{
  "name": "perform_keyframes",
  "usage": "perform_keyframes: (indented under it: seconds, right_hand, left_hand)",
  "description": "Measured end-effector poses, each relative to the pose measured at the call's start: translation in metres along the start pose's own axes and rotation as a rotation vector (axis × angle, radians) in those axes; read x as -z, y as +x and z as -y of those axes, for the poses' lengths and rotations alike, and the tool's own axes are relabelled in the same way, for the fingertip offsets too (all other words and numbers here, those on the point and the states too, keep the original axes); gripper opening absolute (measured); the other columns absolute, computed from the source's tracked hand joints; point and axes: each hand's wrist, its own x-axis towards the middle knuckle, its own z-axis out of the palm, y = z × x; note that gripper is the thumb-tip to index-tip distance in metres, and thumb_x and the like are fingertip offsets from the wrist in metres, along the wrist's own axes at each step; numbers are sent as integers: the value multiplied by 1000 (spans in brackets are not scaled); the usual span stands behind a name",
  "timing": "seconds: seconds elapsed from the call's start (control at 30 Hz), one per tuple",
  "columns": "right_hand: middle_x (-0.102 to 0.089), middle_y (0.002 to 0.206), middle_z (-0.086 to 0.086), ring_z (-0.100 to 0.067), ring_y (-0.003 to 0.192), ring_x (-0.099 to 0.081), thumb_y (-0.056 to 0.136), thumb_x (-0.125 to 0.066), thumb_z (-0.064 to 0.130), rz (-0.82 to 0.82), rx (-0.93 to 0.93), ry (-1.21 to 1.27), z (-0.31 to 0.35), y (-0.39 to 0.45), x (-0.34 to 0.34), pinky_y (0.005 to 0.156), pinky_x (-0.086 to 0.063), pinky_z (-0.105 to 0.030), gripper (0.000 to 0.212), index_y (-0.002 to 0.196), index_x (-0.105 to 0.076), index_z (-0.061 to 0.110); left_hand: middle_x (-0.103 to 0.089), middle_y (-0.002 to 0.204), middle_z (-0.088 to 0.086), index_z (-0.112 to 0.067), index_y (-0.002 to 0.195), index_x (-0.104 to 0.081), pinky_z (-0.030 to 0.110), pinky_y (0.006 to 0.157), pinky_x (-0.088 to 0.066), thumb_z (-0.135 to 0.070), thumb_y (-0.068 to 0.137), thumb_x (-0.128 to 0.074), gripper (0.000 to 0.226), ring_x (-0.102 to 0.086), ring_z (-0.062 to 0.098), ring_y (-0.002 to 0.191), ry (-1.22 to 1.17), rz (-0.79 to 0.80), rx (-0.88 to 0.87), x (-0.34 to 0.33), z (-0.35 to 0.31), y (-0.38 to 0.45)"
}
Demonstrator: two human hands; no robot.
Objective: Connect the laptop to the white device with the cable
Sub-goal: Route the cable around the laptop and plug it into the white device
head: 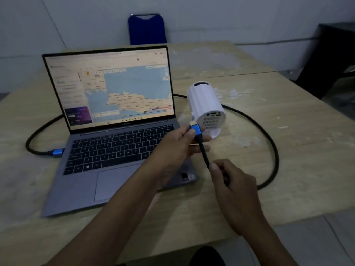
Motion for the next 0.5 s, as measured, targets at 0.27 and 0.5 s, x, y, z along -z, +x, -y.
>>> perform_keyframes:
  seconds: [0.27, 0.5]
  right_hand:
    - [-60, 66, 5, -4, 59, -55, 103, -34, 40, 77, -126, 325, 19, 31, -1, 57, -42, -34, 33, 90, -60, 23]
    - [-60, 69, 9, -12, 65, -58, 100, -33, 42, 18, -203, 83, -2, 52, 2, 53, -37, -31, 33, 81, -57, 30]
  left_hand:
    - [-72, 114, 1, -19, 111, -64, 26, 76, -48, -22, 109, -34, 30, -66, 7, 84, -31, 47, 66, -37, -17, -1]
    - [-64, 101, -2, -18, 105, -62, 28, 61, -39, -39, 103, -46, 26, -59, 10, 86, 241, -341, -33, -39, -38, 37]
